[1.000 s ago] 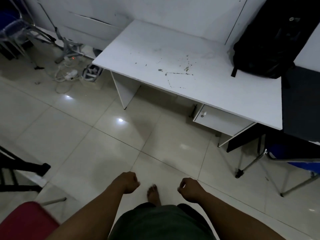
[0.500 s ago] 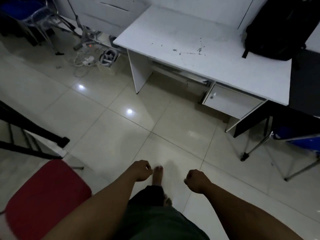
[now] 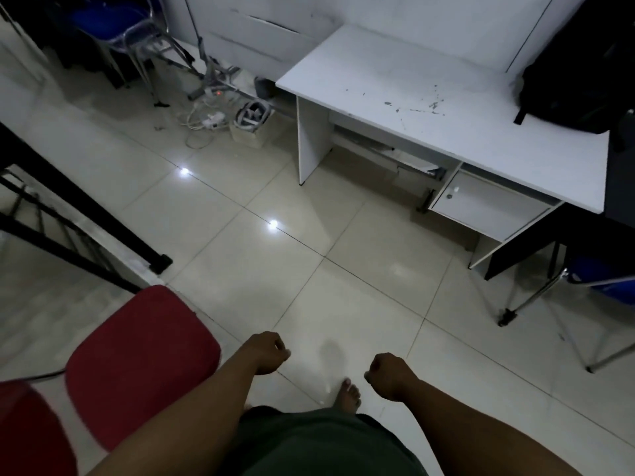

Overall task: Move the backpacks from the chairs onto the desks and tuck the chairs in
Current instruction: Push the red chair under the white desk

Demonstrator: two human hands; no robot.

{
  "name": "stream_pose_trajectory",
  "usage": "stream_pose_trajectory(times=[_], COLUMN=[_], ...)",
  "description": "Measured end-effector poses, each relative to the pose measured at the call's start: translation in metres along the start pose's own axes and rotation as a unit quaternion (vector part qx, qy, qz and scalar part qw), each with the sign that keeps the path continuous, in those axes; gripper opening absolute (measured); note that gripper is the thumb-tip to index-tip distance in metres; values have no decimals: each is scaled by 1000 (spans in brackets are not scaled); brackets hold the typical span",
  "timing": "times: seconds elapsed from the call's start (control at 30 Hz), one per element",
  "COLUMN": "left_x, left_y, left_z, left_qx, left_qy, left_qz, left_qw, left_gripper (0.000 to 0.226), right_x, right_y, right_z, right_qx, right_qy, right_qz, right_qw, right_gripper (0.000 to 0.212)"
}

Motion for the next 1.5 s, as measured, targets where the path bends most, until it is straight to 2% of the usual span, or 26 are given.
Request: stream_pose_trajectory(times=[0.23, 0.4, 0.57, 0.73, 0.83, 1.03, 1.13, 1.37, 1.5], left_x=[-19, -38, -52, -74, -83, -119, -135, -165, -171], left_y=[-11, -20, -8, 16, 29, 47, 61, 70, 60], left_z=[78, 135, 170, 203, 229, 270, 292, 340, 374], left_qx=[6, 23, 12, -1, -21, -23, -42, -68, -58], left_qy=[31, 46, 54, 39, 35, -6, -13, -26, -15], left_qz=[-13, -16, -1, 35, 29, -19, -25, -41, -39], left_qw=[999, 999, 998, 999, 999, 1000, 999, 996, 997], left_gripper=[31, 26, 32, 40, 49, 34, 25, 24, 19], right_x=[-14, -36, -57, -75, -88, -113, -126, -147, -150], right_y=[68, 137, 184, 215, 233, 268, 289, 331, 351], right_z=[71, 122, 156, 159, 147, 132, 136, 182, 212], right_qx=[37, 73, 87, 66, 40, 1, -19, -43, -60], right_qy=[-3, 1, -8, -8, 10, 21, 13, -20, -25], right_qz=[-38, -31, -32, -43, -28, 2, 17, 23, 21], right_qw=[999, 997, 996, 997, 999, 1000, 1000, 999, 998], right_gripper=[36, 38, 29, 27, 30, 34, 20, 35, 26])
Point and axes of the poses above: each hand's wrist, its own x-axis towards the middle knuckle, its own y-axis out of the palm, z = x × y, the point moved 3 cm from there along x, towards the middle knuckle, and after that the axes turned 9 degrees about x, right-handed, at the moved point
